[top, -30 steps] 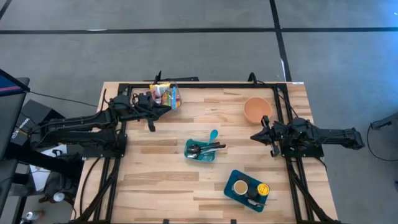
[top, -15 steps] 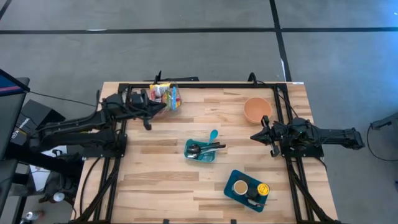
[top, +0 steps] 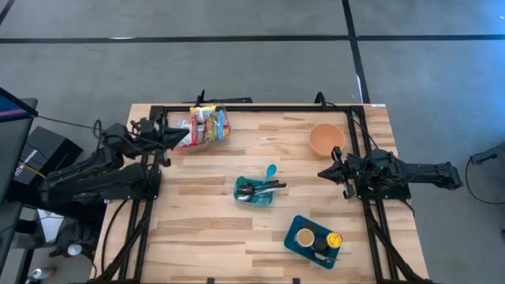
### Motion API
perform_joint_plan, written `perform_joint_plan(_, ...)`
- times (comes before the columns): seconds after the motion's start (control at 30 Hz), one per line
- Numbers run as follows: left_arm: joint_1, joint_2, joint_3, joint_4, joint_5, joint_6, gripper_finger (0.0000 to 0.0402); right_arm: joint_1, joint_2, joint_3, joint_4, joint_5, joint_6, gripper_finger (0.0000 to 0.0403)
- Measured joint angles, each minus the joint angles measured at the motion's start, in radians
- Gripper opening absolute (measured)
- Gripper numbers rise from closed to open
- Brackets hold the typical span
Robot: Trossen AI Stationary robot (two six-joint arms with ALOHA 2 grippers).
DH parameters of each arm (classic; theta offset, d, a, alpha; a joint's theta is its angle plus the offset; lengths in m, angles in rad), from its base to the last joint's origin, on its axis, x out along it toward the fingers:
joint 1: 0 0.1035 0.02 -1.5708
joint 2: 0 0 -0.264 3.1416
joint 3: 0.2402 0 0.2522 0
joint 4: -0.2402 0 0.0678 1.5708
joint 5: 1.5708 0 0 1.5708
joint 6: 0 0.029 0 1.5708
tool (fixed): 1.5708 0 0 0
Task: Pick & Place Food Item
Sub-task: Return to Home Position
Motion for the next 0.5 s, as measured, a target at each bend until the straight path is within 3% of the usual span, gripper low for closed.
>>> perform_joint_plan(0.5,0.000,-0.130,0.000,-0.063,0.000,-0.008,0.0002,0.000,0.000,0.000,0.000,0.000,0.000,0.0000)
